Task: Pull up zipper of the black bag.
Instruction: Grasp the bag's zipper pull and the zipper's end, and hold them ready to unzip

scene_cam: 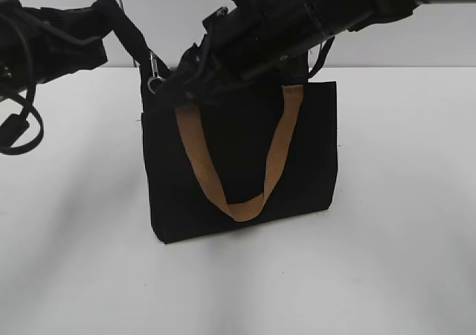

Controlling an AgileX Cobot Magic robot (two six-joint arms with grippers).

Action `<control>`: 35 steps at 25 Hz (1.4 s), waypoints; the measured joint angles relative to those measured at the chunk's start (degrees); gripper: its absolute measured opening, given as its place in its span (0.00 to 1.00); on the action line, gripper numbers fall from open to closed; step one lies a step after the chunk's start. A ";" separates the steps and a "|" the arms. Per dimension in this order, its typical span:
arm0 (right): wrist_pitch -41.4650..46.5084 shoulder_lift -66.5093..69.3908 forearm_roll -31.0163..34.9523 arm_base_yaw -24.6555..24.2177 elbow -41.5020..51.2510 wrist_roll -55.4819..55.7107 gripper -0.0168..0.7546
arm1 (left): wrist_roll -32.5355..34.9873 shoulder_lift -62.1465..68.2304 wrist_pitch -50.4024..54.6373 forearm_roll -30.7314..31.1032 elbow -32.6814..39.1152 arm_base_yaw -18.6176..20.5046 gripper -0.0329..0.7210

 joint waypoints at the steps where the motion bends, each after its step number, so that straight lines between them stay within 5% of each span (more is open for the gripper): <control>1: -0.13 0.20 0.38 0.00 0.00 0.00 0.35 | 0.00 0.00 -0.13 0.05 0.00 0.00 0.06; 14: -2.24 0.73 4.94 0.04 0.00 -0.05 0.32 | 0.00 0.00 -0.24 0.10 0.00 0.00 0.06; 20: -2.31 0.73 5.25 0.04 0.00 -0.05 0.02 | 0.00 0.00 -0.24 0.16 0.00 0.00 0.06; 35: -1.27 0.57 -1.08 -0.61 0.00 7.39 0.02 | 0.00 0.00 12.97 0.16 0.00 4.26 0.06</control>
